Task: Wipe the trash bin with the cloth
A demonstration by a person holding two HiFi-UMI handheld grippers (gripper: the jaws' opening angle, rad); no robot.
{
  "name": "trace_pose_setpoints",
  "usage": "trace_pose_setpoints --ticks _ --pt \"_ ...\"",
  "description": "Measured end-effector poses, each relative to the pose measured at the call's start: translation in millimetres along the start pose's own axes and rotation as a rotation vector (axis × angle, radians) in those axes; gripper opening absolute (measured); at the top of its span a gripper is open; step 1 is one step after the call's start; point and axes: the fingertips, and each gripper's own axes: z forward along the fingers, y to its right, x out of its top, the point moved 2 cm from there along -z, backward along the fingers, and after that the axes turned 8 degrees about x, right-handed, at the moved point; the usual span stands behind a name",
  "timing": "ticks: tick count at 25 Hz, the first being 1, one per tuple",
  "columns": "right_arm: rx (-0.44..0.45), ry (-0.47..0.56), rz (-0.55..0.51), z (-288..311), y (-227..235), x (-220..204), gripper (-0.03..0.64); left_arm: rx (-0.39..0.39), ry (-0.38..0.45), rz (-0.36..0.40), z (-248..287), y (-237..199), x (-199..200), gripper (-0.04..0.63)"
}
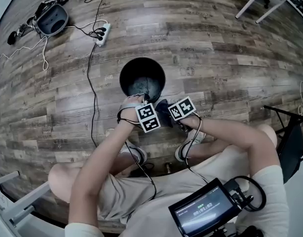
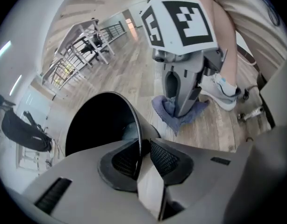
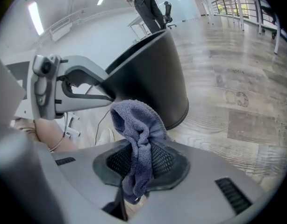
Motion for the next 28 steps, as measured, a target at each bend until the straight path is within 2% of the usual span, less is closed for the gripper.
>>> trace_pose_setpoints --ticks 2,3,4,6,8,10,16,20,23,28 --pt "0.017 0.018 -0.028 -14.5 -11.5 4.3 0.08 -0.035 0.06 -0.095 -6.1 1.1 10.8 0.084" --pt "0.023 0.022 -0.047 -21.9 -17.6 5.2 0.08 -0.055 0.093 -0.112 -11.1 1.9 15.4 0.084" --pt "0.03 0.025 -0.067 -28.4 -23.4 5.4 0.08 -0.068 0.116 -0.096 -15.8 2.8 18.0 0.084" --pt "0.049 0.029 -0.1 -34.5 -32.7 5.2 0.08 -0.065 0.132 0.001 -22.0 3.9 15.6 0.088" --pt "0.064 0.043 -0.111 -33.3 -38.1 6.5 0.08 -0.051 0.117 0.105 -24.2 3.5 5.7 0.107" --pt "0.057 0.07 -0.101 -31.2 -40.7 11.3 0.08 -0.044 0.093 0.161 -24.9 0.9 -6.9 0.114" --pt "0.054 0.137 -0.042 -26.0 -55.9 29.2 0.08 -0.036 0.043 0.191 -18.2 -2.7 -32.5 0.114" --pt "0.047 0.148 -0.019 -17.9 -61.7 41.5 0.08 -0.023 0.036 0.262 -10.4 2.0 -35.0 0.103" --pt "0.023 0.148 0.009 -5.8 -53.2 47.9 0.08 -0.033 0.049 0.286 -9.8 3.0 -35.7 0.098" --pt "0.033 0.138 0.055 9.7 -39.6 50.4 0.08 -0.011 0.054 0.372 -14.0 4.7 -30.0 0.091"
